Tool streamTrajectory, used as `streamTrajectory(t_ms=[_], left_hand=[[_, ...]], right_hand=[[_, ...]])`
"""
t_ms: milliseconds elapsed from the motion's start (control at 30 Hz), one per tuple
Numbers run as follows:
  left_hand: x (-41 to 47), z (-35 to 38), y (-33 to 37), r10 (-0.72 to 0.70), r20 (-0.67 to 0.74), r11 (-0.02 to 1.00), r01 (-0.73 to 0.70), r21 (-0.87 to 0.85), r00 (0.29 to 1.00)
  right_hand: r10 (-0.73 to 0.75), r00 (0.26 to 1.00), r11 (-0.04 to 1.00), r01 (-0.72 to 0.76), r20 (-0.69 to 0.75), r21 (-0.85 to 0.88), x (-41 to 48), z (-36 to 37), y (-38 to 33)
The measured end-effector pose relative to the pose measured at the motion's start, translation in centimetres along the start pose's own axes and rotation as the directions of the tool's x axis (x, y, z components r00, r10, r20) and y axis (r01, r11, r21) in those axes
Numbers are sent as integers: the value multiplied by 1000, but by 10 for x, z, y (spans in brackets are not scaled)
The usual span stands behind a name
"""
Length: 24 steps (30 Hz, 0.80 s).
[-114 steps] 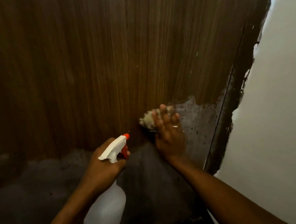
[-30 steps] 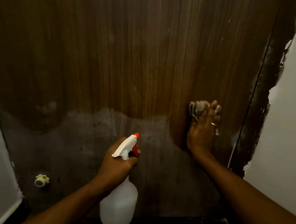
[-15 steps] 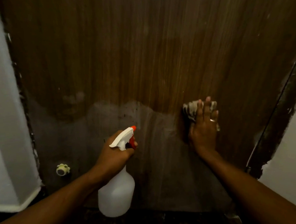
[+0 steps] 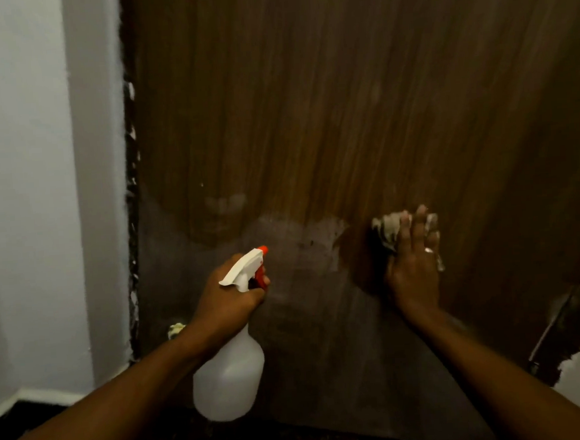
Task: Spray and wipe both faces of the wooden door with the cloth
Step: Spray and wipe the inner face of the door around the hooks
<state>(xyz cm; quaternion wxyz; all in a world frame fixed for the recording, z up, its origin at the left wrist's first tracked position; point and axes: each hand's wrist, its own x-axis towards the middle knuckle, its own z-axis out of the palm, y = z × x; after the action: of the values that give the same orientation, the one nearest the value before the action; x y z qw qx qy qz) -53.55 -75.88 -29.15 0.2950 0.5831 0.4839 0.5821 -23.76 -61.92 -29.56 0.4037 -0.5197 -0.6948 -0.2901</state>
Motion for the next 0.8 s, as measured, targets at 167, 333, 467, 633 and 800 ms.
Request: streamTrajectory(t_ms=[167, 333, 467, 633, 800], left_hand=[[11, -18, -5, -1, -29, 1000, 1, 13, 1000], [11, -39, -6, 8, -85, 1000, -7, 8, 996], [8, -58, -12, -11, -117, 1000, 14, 19, 993], [11, -72, -20, -33, -145, 999, 35, 15, 989], [12, -86, -29, -35, -189, 998, 46, 52, 981]], right_hand=[[-179, 983, 983, 180, -35, 24, 31, 21, -100], [-461, 874, 876, 476, 150, -77, -32, 42, -74], [-322, 943, 942, 328, 77, -76, -27, 35, -58], [-162, 981, 985, 167, -108, 38, 37, 43, -160], [-538, 842, 842, 539, 43, -32, 10, 71, -195]])
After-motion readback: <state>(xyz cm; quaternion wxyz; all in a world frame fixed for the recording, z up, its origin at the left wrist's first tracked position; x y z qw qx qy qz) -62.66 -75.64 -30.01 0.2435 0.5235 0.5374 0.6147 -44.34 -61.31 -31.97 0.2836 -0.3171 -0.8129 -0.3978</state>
